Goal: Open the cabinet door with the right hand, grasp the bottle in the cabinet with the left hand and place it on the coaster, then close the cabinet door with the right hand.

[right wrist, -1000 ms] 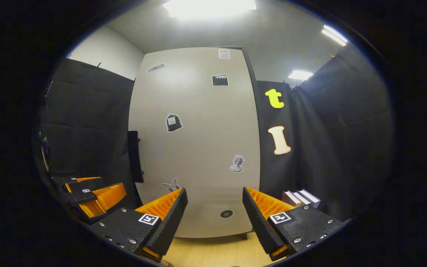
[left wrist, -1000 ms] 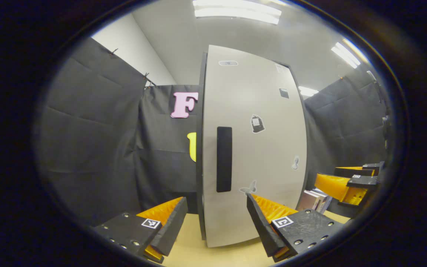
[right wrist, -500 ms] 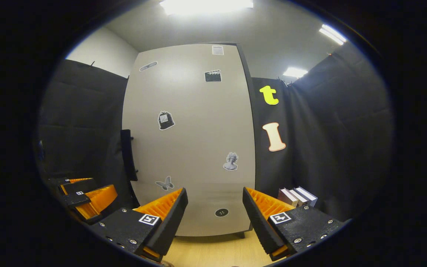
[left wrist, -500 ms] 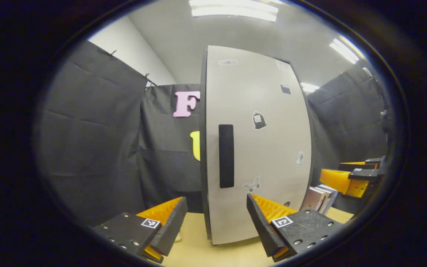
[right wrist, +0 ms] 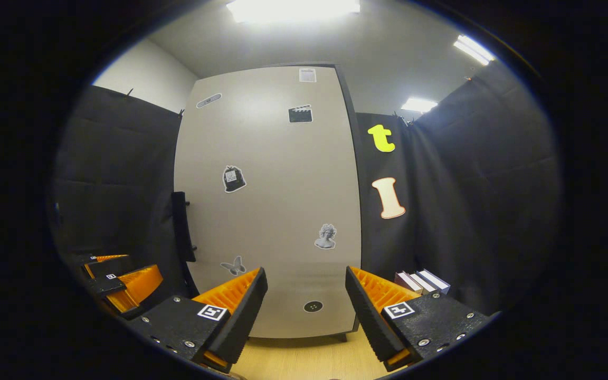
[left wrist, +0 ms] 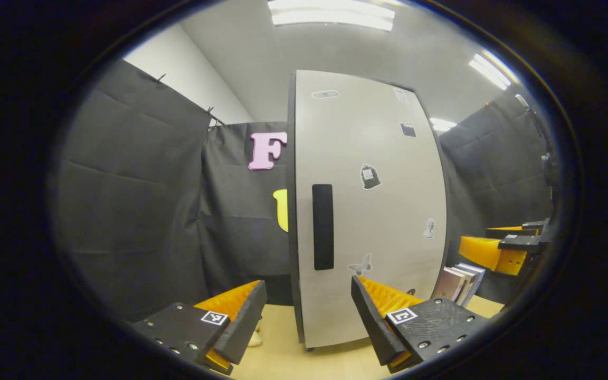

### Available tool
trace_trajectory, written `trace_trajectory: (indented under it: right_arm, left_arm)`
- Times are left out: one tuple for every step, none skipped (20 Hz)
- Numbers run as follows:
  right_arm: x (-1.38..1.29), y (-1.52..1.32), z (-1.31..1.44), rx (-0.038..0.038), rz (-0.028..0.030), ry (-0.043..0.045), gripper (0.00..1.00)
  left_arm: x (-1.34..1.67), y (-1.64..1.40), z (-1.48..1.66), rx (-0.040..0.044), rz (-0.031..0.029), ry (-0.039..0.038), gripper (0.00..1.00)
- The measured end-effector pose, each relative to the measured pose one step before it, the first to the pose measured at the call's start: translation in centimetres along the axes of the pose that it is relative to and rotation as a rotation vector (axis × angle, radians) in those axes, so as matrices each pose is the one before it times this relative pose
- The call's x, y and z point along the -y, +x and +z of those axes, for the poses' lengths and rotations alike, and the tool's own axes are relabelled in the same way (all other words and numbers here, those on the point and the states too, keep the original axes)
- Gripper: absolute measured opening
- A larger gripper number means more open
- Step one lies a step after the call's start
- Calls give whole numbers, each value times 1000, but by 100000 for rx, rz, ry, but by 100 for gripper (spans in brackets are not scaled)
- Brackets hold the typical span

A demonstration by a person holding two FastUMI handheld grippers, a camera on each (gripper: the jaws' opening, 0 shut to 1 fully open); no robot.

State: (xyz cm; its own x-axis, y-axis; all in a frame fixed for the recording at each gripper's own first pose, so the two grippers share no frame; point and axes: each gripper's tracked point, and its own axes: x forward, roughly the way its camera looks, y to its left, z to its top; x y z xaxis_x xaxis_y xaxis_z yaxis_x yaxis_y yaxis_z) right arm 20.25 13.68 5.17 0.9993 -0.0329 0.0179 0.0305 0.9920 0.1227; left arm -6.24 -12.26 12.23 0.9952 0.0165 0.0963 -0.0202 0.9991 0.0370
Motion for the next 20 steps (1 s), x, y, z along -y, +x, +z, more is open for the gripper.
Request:
trace_trajectory:
  right_arm:
    - [20,13,154,334,85,62,92]
    - [-106,24,239,486,406,-11,92]
    - [-132,61,167,276,472,161,92]
    - [-123,-28,142,160,420,136,92]
    - [130,-1,139,178,-23,-32,92]
    - [-17,-1,124,289,41,-91,92]
    - [-56,46,127,343,141,-24,92]
    - [-49,20,82,310,38,-12,92]
    - [41,21,-7,136,-36,214,92]
    - [22,142,-11,-81,-13,346,92]
    - [44,143,-2,-247,41,464,92]
    - [-97,135,6,-140,359,318,92]
    - [32,117,102,-51,43,165,92]
    - [95,121,-147,-395,-49,325,92]
    - [110,76,-459,-975,-439,304,92]
    - [146,143,-507,-1737,-588,414,92]
    - [34,88,-537,-1609,-247,660,90]
    - [28,57,-319,-1242,-529,790,92]
    - [47,-100,-280,-883,-369,916,92]
    - [-112,-73,-126,-429,-64,536,92]
  left_arm:
    - [-18,6,150,458,181,16,98]
    - [-13,16,11,15,116,-34,98]
    - [97,-33,84,70,-352,-317,93]
    - [150,44,192,278,-562,-497,93]
    - [117,25,39,-9,-358,-208,93]
    - [41,-47,75,152,-126,5,93]
    - [-32,-2,134,139,240,144,93]
    - [9,17,-65,-73,150,198,93]
    - [65,-12,41,-211,-246,217,93]
    - [140,0,75,144,-261,155,93]
    - [57,-17,141,384,-317,188,93]
    - [77,-40,-85,-208,-359,309,93]
    - [28,18,-175,-444,-114,399,93]
    - [3,-34,-229,-411,305,-367,93]
    - [-51,16,-217,-266,596,-1067,93]
    - [98,58,-343,-1034,227,-1020,93]
    - [38,-18,-53,-230,248,-349,93]
    - [-191,-62,128,455,959,281,93]
    - [-84,3,217,746,341,207,93]
    - [146,120,133,484,-8,34,98]
